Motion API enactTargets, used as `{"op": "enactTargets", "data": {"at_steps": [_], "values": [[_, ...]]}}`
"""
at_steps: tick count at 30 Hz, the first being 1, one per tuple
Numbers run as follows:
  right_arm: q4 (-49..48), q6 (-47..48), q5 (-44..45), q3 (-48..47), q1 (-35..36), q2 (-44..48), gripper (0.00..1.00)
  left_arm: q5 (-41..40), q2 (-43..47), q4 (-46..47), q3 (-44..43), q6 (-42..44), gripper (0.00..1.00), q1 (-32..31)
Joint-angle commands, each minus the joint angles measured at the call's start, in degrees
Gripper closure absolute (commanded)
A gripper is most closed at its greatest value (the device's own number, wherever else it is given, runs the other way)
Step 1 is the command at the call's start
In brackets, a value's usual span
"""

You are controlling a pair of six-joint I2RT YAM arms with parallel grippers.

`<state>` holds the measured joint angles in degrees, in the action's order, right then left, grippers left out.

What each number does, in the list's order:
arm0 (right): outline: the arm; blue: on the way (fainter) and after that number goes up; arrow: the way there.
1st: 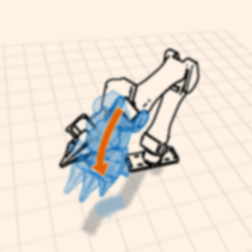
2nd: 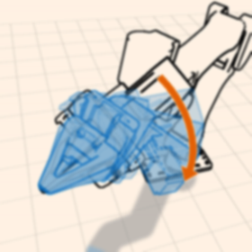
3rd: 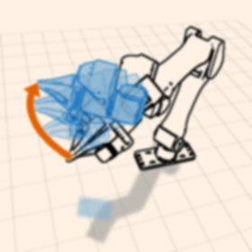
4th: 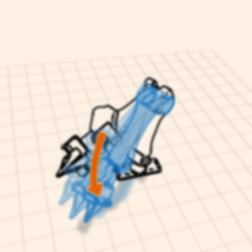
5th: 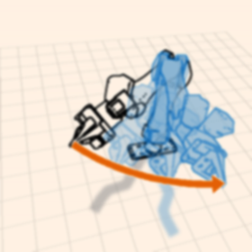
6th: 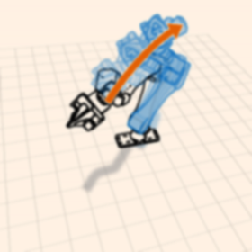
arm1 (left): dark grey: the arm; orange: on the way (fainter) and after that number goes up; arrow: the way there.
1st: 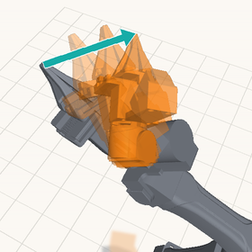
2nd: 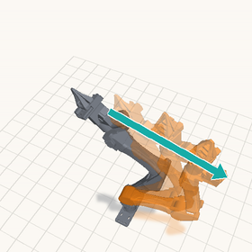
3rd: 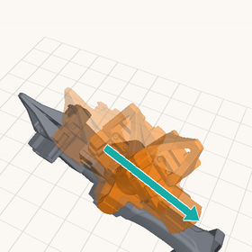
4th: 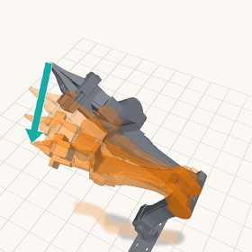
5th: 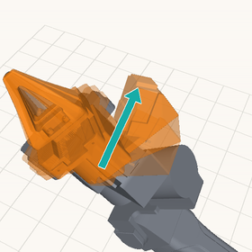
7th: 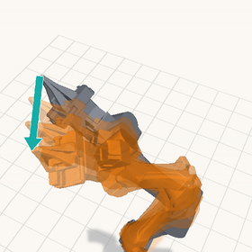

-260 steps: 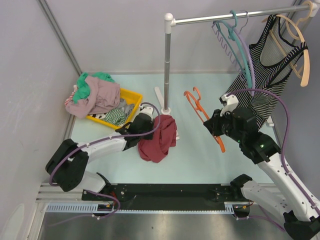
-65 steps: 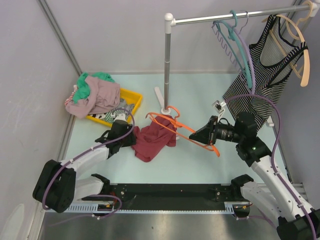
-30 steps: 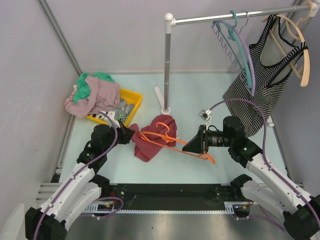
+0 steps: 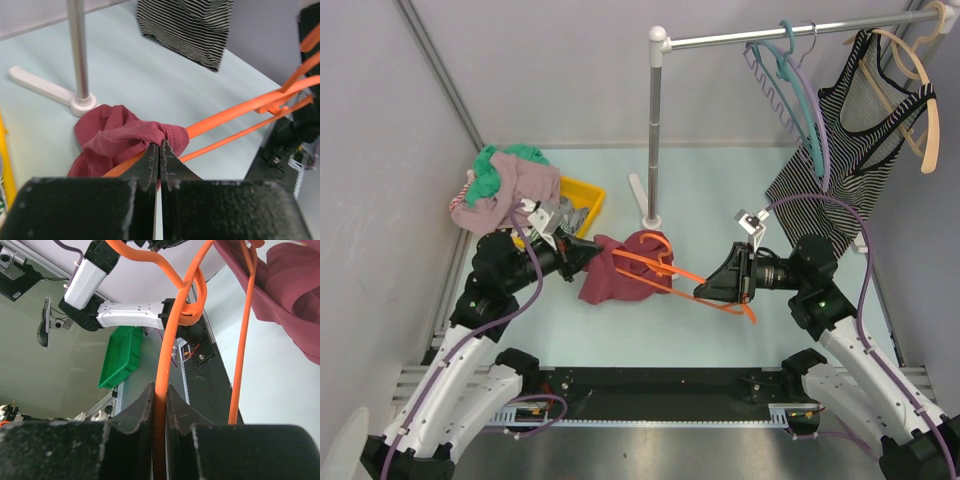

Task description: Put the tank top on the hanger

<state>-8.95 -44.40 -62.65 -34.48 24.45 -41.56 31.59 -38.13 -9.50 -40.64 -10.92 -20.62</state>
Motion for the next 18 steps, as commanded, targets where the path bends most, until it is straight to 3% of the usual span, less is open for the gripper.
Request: {"op": "enactTargets", "data": {"at_steps": [1, 7, 11, 18], "values": [[-5.4, -2.0, -3.4, -0.2, -0.1, 0.5, 1.00, 11.4, 0.3, 5.2, -2.3, -0.1, 1.00, 0.6], [-10.5, -3.7, -2.4, -0.3, -0.1, -1.3, 1.00, 24.5, -4.2, 12.8, -4.8, -7.3, 1.00, 0.4], [-13.3, -4.5, -1.3, -0.2, -0.1, -3.3, 1.00, 24.0, -4.3, 13.4, -9.0, -8.5, 1.00, -0.6], [-18.9, -6.8, -1.9, -0.1, 0.0, -6.5, 1.00, 20.1, -9.3, 13.9, -13.5, -7.4, 1.00, -11.3]]}}
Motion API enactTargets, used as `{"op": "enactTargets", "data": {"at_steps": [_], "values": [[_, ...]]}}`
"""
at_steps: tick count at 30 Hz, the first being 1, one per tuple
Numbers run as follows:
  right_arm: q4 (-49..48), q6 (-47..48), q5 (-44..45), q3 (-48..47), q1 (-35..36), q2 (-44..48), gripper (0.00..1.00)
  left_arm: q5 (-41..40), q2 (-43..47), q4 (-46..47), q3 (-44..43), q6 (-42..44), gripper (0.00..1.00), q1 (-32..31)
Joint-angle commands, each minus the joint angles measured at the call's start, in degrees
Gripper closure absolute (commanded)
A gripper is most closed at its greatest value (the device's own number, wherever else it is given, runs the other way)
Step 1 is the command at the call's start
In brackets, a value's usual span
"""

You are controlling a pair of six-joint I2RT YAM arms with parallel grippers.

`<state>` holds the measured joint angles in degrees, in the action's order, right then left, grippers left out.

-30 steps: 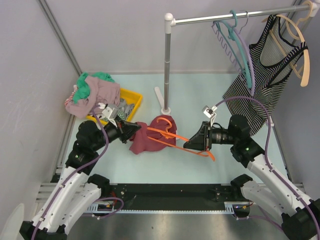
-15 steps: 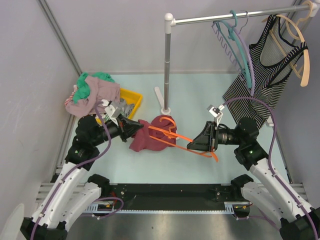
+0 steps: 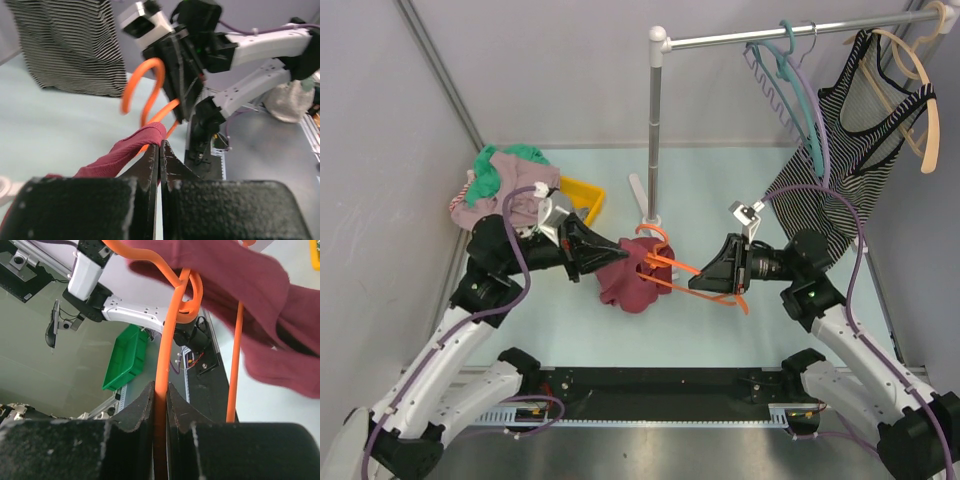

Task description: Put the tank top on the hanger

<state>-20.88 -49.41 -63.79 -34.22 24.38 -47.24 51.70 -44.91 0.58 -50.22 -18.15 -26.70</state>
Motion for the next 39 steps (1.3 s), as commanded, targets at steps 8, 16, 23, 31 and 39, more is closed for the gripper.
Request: {"op": "enactTargets", "data": {"at_steps": [8, 16, 23, 31, 39], "values": [[-6.5, -2.5, -1.1, -0.4, 0.1, 0.4, 1.00, -8.8, -4.8, -3.8, -4.9, 7.2, 1.00, -7.8], [-5.7, -3.1, -1.8, -0.8, 0.1, 1.2, 1.00, -22.4, -0.1, -11.5, -4.4, 13.2, 0.30, -7.8], [-10.0, -6.2, -2.3, -0.6, 0.1, -0.5, 1.00, -20.2, 3.4, -16.8, -5.4, 19.9, 0.08, -7.8], [-11.2, -7.2, -4.7, -1.6, 0.3, -2.1, 1.00, -7.2, -2.5, -17.9, -7.5, 26.3, 0.08, -7.8], [-6.4, -3.4, -6.6, -2.9, 0.9, -2.7, 1.00, -2.0, -8.6, -19.2, -8.6, 27.8, 0.11, -7.8]]}}
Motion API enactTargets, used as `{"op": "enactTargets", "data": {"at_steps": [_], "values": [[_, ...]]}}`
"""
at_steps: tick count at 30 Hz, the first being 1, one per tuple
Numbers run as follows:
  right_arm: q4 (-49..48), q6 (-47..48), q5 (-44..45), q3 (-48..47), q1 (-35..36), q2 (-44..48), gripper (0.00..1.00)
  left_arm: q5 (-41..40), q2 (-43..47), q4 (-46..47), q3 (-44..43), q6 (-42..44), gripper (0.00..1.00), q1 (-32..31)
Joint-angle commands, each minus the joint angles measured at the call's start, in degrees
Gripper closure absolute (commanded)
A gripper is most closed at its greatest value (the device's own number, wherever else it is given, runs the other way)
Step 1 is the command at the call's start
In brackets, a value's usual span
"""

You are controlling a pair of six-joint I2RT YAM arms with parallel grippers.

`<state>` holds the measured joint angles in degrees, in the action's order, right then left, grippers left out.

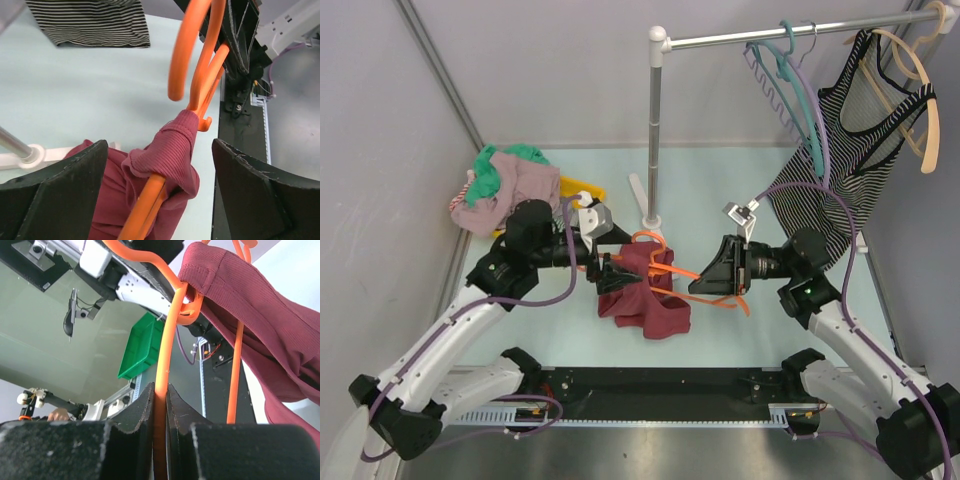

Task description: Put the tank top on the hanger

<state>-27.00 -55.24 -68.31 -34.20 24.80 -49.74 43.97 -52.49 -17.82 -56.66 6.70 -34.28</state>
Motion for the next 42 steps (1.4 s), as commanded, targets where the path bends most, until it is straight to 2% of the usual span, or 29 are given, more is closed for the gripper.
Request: {"op": "enactTargets", "data": {"at_steps": [1, 3, 4, 7, 11, 14, 15, 16, 18, 19, 20, 24, 29, 32, 33, 36, 39, 42], "values": [[0.4, 3.0, -2.2, -3.2, 0.5, -0.2, 1.00, 7.0, -1.8, -1.1, -2.1, 3.0, 0.15, -0.2], [2.0, 4.1, -2.5, -3.6, 0.6, -0.8, 1.00, 8.7, -2.4, -2.0, -1.9, 3.1, 0.24, -0.3], [2.4, 4.5, -2.6, -3.9, 0.6, -1.1, 1.00, 9.0, -2.5, -2.2, -1.7, 3.5, 0.33, -0.2], [2.7, 5.4, -3.4, -4.2, 0.9, -2.8, 1.00, 12.4, -3.3, -2.8, -1.4, 3.4, 0.44, -0.3], [2.5, 6.0, -3.8, -5.3, 1.2, -4.8, 1.00, 14.9, -4.2, -4.7, -1.5, 4.6, 0.48, -0.2], [2.2, 6.4, -4.0, -6.1, 1.4, -5.6, 1.00, 16.5, -5.8, -8.3, -1.7, 6.9, 0.59, -0.3], [2.3, 6.6, -4.0, -6.3, 1.3, -5.8, 1.00, 16.6, -6.2, -9.9, -1.6, 8.1, 0.64, -0.3], [2.3, 6.6, -4.0, -6.5, 1.4, -6.1, 1.00, 16.5, -6.5, -10.7, -1.5, 8.6, 0.75, -0.3], [2.3, 6.8, -4.1, -6.9, 1.5, -6.4, 1.00, 16.1, -6.6, -11.4, -1.2, 8.9, 0.84, -0.3], [2.3, 6.8, -4.3, -7.0, 1.5, -6.7, 1.00, 16.1, -6.6, -11.4, -1.1, 8.9, 0.95, -0.3], [2.4, 7.0, -4.3, -7.1, 1.6, -7.0, 1.00, 15.9, -6.5, -11.4, -1.1, 8.9, 1.00, -0.3], [3.3, 8.5, -4.3, -7.4, 1.5, -7.5, 1.00, 15.2, -5.4, -11.4, -0.7, 9.3, 1.00, -0.3], [11.8, 15.8, -2.3, -9.0, 0.6, -7.7, 0.99, 12.1, -5.2, -11.1, -0.4, 8.9, 1.00, -0.3], [17.9, 20.8, -0.5, -10.4, -0.4, -7.9, 0.76, 7.1, -4.2, -10.3, 0.0, 8.2, 1.00, -0.1], [18.7, 21.5, 0.0, -10.5, -0.9, -7.6, 0.52, 3.8, -3.9, -10.0, 0.4, 7.7, 1.00, -0.1], [21.3, 23.8, 2.4, -10.8, -3.0, -6.7, 0.26, 0.9, -2.5, -9.6, 1.3, 7.5, 1.00, 0.4], [28.8, 27.6, 6.2, -11.9, -5.3, -5.6, 0.20, -2.5, -0.3, -8.7, 2.7, 7.4, 1.00, 0.8], [31.0, 28.7, 10.8, -12.0, -8.8, -4.1, 0.20, -5.6, 1.0, -8.2, 3.8, 7.3, 1.00, 1.5]]}}
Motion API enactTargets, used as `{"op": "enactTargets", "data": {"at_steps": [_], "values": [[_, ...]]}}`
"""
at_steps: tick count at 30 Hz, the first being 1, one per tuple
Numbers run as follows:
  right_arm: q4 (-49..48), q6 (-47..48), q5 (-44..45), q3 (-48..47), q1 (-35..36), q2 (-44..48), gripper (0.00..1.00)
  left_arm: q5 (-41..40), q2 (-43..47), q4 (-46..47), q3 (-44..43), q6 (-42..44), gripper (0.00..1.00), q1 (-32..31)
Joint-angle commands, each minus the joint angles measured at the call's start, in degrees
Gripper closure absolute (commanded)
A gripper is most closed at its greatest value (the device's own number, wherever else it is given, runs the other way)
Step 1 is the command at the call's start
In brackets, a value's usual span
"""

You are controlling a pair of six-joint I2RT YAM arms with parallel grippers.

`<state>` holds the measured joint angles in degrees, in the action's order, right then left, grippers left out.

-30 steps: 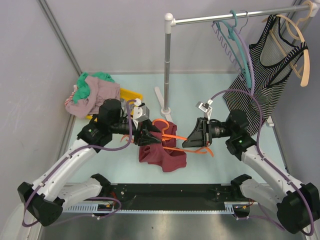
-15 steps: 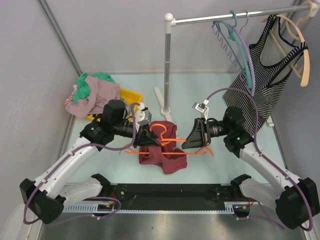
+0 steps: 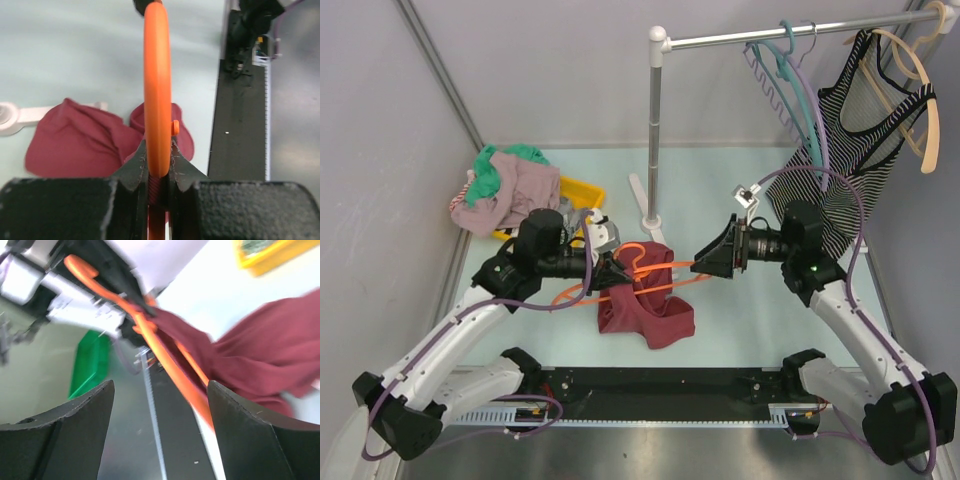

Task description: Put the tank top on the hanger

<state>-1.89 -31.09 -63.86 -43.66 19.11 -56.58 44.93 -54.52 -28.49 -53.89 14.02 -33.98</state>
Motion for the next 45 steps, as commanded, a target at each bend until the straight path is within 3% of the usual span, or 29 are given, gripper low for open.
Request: {"op": "enactTargets", "data": {"at_steps": [1, 8, 14, 22, 30, 45], "values": [[7.4, 4.8, 9.1, -2.5, -4.0, 3.2, 0.20, -8.3, 3.4, 2.6, 1.2, -0.1, 1.00, 1.3], [20.9, 11.6, 27.3, -2.3, -6.3, 10.0, 0.21, -15.9, 3.0, 2.6, 2.1, -1.0, 1.00, 2.3], [21.6, 9.6, 39.3, 6.2, 4.9, 12.3, 0.23, -16.6, 2.8, 3.1, 2.4, -1.5, 1.00, 3.3], [17.7, 3.4, 55.6, 12.7, 21.7, 4.6, 0.33, -16.2, 2.6, 3.4, 2.6, -1.8, 1.00, 3.9], [11.7, 1.6, 55.1, 15.1, 27.6, -2.0, 0.44, -15.7, 2.0, 3.4, 2.6, -1.8, 1.00, 4.4], [4.3, 3.4, 55.2, 14.7, 28.2, -12.5, 0.53, -15.2, 2.5, 3.4, 2.7, -1.9, 1.00, 4.4]]}}
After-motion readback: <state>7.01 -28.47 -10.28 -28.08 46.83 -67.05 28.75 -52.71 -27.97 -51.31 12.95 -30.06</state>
